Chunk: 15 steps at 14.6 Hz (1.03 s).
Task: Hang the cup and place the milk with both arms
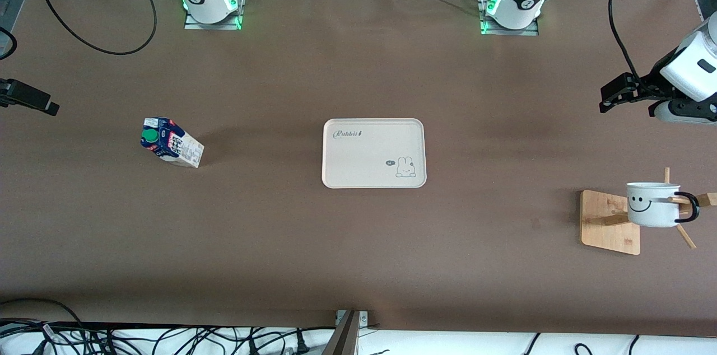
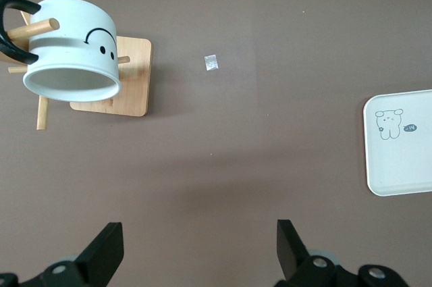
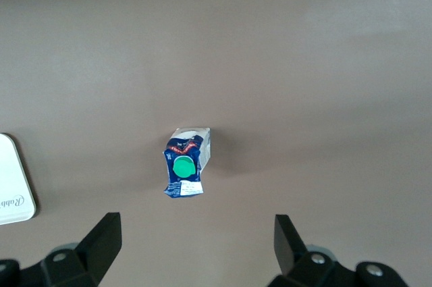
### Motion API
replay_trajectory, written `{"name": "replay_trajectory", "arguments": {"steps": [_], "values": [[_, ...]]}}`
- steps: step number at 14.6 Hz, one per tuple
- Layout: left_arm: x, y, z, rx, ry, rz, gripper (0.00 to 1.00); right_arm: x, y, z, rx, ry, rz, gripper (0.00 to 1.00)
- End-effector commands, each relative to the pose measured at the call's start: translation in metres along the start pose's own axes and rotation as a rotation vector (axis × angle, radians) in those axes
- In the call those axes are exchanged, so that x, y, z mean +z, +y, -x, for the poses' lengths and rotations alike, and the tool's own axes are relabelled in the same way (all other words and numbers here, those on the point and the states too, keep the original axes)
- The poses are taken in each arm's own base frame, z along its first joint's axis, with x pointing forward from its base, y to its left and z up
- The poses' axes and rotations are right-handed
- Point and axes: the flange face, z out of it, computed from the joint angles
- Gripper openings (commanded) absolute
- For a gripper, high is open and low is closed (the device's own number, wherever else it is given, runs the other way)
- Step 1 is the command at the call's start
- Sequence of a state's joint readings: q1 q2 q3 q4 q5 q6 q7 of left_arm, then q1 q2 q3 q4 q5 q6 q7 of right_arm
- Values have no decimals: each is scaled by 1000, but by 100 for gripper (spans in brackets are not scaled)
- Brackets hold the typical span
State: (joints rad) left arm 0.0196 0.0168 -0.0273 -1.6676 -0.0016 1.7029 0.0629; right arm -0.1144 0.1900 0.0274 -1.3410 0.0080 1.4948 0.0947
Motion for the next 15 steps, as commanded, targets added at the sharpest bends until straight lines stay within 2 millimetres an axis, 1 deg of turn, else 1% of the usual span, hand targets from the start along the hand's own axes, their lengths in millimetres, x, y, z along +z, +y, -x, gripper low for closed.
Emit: {"name": "replay_trajectory", "arguments": {"steps": [1,3,5,6,9,10,13,15], "values": [[-6,2,-1,2,-7,13,100,-1,-5,9,13,19,8,100],[-6,3,-2,3,-7,13,100,-2,-5,10,7,30,11,100],[-7,3,-1,3,-5,13,100,-5,-11,11,-7,24,17,100],[-7,3,-1,3,-5,13,100,-4,-23,13,-28,25,22,100],[-7,5,-1,6,-5,13,100,-4,-45,18,-64,18,74,100],[-7,5,-1,6,-5,13,100,-5,-44,19,-67,20,75,100],[-8,5,0,6,-8,13,100,-6,-29,16,-45,17,74,100],[-8,6,0,8,-9,13,100,-5,-28,16,-42,17,69,100]]}}
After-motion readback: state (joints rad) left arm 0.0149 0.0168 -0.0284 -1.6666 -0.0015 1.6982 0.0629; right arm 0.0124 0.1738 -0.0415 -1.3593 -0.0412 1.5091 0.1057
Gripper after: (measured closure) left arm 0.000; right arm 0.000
